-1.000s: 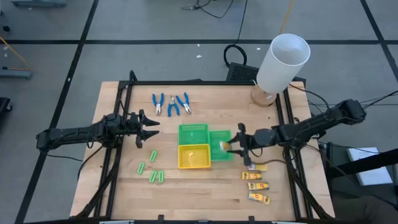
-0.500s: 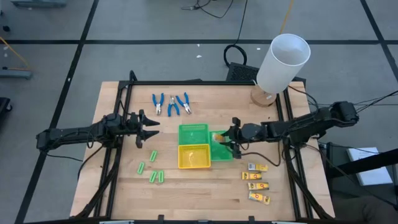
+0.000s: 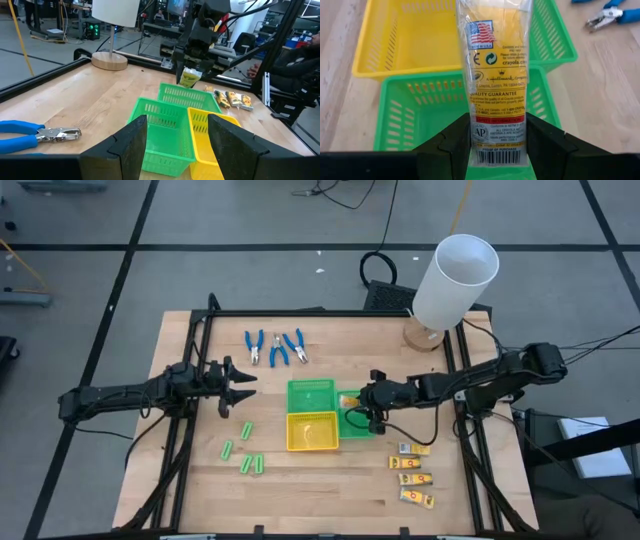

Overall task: Pick & Place School Supplies
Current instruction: Put the yellow crayon box into the right green bin

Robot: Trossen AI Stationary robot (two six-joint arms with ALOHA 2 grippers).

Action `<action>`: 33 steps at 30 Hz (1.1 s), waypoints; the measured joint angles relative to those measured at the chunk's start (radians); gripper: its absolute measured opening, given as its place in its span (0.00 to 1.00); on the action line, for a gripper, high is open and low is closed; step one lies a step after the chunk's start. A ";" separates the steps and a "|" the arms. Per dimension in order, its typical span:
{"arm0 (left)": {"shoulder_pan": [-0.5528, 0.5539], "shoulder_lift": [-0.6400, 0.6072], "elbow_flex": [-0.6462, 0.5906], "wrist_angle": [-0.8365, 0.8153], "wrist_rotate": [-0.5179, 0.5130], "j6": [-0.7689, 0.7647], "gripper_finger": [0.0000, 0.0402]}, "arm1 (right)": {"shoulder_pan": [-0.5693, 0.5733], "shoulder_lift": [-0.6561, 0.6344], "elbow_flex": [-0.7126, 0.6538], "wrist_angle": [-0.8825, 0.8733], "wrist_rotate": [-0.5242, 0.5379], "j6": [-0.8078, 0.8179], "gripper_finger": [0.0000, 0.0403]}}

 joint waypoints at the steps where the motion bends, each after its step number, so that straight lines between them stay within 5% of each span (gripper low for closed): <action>1: 0.000 0.000 0.000 0.000 0.000 0.000 0.53 | 0.000 0.000 0.000 0.000 0.000 -0.001 0.40; 33: 0.000 0.000 0.000 0.000 0.000 0.000 0.53 | 0.002 0.000 0.000 -0.042 -0.002 0.017 0.40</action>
